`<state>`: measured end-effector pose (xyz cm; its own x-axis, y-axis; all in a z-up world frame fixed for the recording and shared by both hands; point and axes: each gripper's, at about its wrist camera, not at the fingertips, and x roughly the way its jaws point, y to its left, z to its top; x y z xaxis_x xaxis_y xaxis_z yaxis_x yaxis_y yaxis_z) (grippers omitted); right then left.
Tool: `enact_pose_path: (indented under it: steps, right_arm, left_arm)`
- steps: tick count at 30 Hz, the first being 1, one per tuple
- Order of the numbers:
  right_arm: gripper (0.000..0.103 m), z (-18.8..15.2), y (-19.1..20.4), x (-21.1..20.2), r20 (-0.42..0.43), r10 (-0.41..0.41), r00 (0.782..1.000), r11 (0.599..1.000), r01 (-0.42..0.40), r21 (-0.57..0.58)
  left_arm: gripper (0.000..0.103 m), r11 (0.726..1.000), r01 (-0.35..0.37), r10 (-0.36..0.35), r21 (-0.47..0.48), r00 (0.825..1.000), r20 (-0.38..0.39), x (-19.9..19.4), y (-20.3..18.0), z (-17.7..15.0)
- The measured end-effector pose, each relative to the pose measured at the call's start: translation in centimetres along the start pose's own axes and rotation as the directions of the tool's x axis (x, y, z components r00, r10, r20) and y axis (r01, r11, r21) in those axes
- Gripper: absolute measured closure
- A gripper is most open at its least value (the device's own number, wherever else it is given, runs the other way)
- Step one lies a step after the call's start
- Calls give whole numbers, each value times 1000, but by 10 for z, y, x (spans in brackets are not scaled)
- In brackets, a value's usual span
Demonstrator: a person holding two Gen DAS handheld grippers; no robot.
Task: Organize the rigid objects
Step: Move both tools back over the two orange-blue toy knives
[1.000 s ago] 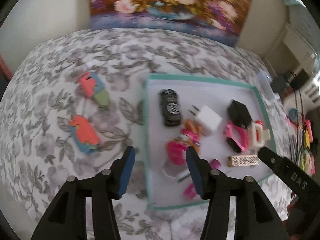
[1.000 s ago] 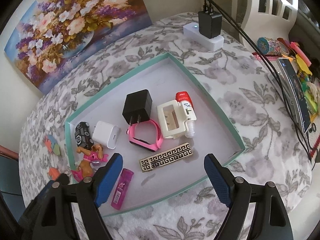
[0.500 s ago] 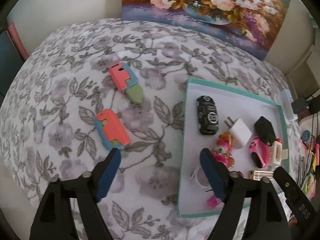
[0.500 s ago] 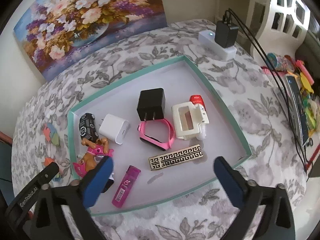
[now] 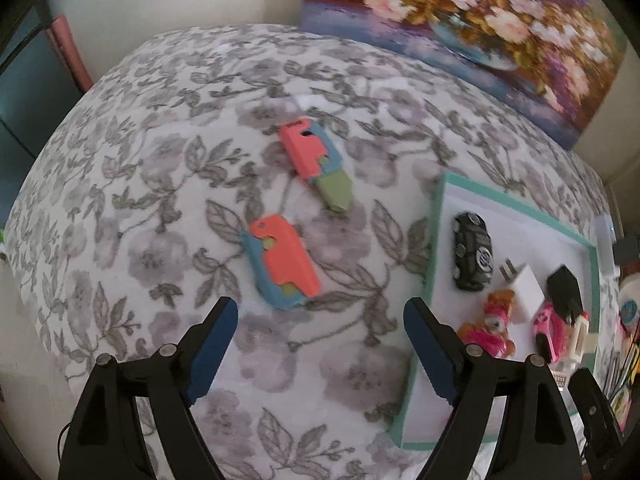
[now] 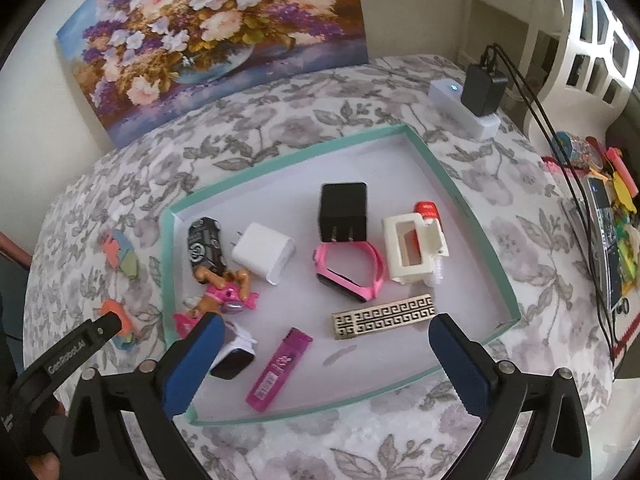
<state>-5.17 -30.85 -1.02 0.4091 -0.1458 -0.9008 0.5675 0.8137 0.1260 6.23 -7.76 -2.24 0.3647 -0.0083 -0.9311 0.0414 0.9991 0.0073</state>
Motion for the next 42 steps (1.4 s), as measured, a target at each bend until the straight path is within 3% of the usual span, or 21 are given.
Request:
enact_pose_path:
  steps: [12,26,42]
  right_arm:
    - [0,0,44,-11,61,56,997,997,-53,-50]
    - [0,4,95,-4,86,86,993,990,-76,-117]
    - [0,20,155,16,97,145,985,969,-121,-216]
  left_arm:
    - [17,988,-98,108,-118,991,76,-12,53,22]
    - [17,983,-85,100,-165,991,86,-8,87,41]
    - [17,956,-58,79,-286,995,63,12,142,75]
